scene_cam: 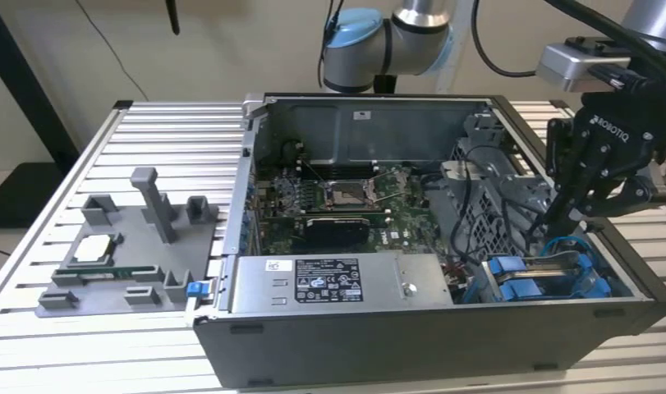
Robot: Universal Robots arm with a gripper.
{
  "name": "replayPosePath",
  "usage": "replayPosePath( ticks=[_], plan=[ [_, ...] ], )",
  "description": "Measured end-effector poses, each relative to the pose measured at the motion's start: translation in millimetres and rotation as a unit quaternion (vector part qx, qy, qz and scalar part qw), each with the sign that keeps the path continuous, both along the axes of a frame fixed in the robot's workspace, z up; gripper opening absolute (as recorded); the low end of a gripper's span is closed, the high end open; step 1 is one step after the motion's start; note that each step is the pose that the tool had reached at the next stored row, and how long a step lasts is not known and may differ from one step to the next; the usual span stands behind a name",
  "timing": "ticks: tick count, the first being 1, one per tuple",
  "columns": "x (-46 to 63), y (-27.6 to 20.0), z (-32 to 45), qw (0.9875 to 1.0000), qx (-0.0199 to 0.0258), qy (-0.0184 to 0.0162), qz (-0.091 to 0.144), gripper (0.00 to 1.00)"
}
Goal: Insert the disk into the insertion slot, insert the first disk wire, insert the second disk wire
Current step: 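Insert the first disk wire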
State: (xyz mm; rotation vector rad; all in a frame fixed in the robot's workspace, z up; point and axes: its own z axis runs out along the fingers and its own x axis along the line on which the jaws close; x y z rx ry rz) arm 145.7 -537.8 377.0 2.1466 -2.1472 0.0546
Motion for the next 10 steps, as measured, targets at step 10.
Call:
replayPosePath(
  ticks=[10],
  plan=[
    [0.7,-0.6,-0.1,1.0,-0.0001,0.0001,0.0,0.0]
  ],
)
